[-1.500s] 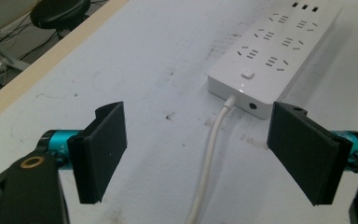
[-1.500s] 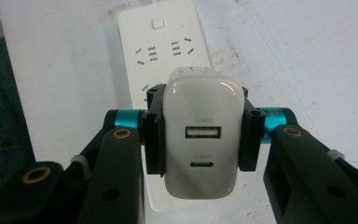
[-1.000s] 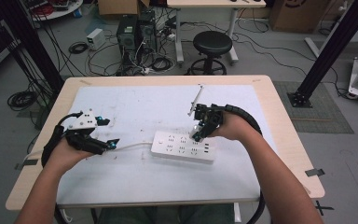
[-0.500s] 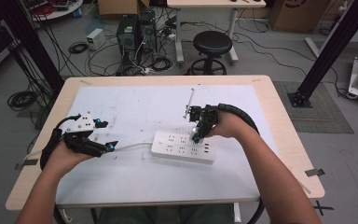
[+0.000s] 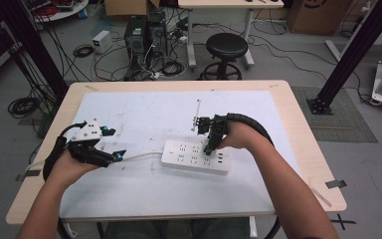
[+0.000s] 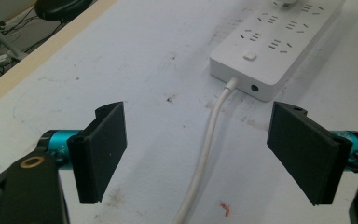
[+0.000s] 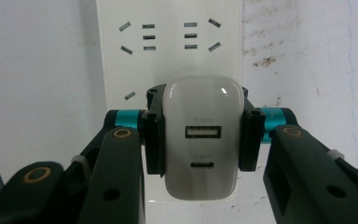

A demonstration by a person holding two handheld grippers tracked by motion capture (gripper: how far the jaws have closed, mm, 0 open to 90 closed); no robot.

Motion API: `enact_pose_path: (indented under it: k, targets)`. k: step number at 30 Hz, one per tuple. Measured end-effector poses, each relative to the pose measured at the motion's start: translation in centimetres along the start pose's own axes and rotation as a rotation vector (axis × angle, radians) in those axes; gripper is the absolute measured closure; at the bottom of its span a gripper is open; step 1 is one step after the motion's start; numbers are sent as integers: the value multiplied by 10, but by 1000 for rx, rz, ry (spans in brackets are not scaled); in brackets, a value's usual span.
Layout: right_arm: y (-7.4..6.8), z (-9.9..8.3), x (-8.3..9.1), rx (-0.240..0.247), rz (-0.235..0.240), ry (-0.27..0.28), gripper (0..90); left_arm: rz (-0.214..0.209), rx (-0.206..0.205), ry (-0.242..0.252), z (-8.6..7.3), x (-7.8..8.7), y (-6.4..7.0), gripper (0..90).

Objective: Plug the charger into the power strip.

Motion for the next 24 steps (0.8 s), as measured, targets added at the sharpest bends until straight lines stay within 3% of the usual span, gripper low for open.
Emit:
enact_pose_path:
  k: [4,7,10,24]
  targets:
    - [2,-1,-1,-13,12,4,637,0,-2,0,2,-1,1,199]
    - [3,0,-8,-12,5,-28,638,-6,-5,6,5,-2,4,199]
    - [6,-2,-8,-16,32,-9,639,-10,-7,6,4,-4,6,199]
    - [3,-3,-9,-6,1,-7,641,-3,-12,9,7,-1,6,199]
Point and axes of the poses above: each handheld gripper's, and its own axes: x roughly backward along the jaws, z roughly out of its top, y roughly to its right, the point moved 8 cm from there along -x, roughly forward along the jaws, and after that the axes turned 7 degrees about z, right-handed, at the moved point
